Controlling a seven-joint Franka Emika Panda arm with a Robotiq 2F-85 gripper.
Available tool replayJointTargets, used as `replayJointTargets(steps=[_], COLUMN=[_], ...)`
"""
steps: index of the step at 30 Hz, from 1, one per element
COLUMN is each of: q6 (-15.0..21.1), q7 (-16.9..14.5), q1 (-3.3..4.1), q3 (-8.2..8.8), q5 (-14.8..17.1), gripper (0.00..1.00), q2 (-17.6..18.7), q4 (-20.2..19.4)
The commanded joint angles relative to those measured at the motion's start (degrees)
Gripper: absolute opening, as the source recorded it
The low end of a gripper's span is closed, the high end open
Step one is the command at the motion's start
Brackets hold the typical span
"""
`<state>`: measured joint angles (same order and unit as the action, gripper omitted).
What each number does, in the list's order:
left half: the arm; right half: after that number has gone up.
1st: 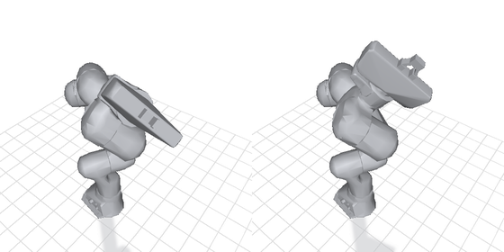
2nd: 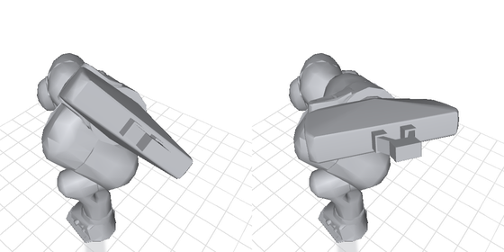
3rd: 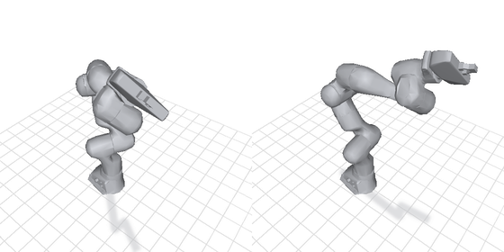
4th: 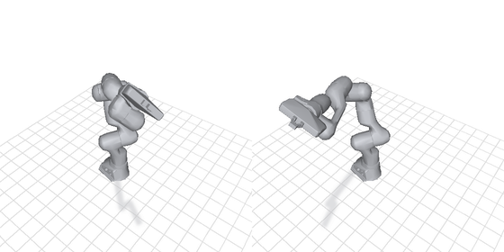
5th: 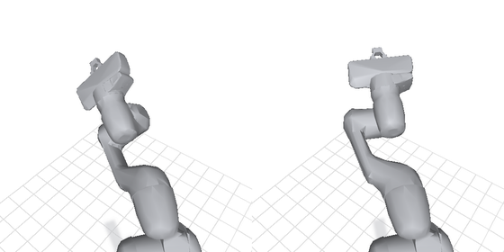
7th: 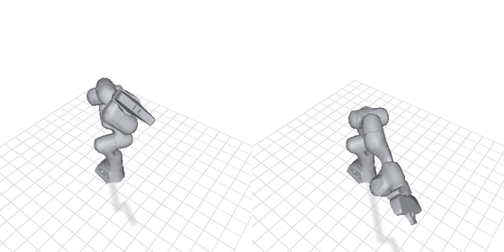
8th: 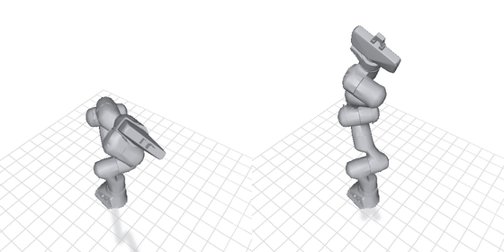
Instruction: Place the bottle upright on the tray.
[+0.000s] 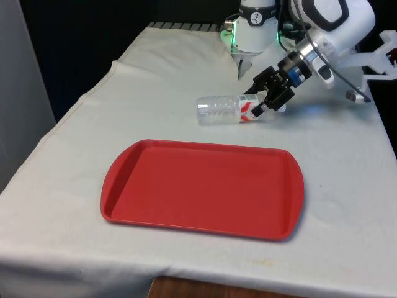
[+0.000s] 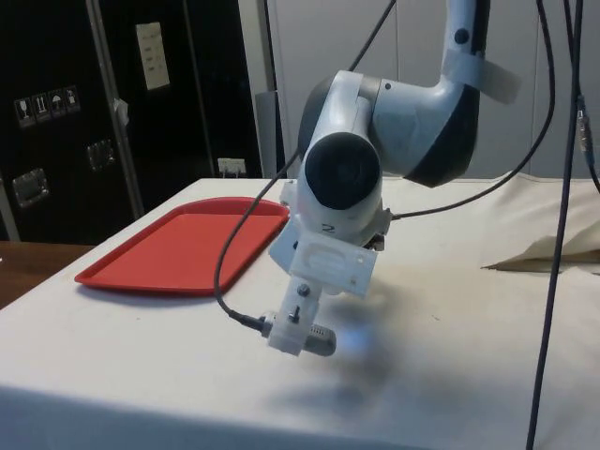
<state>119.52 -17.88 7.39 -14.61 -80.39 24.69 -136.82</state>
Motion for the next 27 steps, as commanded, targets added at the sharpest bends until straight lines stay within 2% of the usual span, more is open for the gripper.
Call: replayJointTargets(steps=[1,27], q6=[0.11,-0.63], q7=[0.11,-0.57], q1=[0.06,0.00], q3=[-0.06,0.17], q5=[-0.17,0.23], gripper=[1.00,1.00], q2=[-0.23,1.09], q4=[-0.06,1.03])
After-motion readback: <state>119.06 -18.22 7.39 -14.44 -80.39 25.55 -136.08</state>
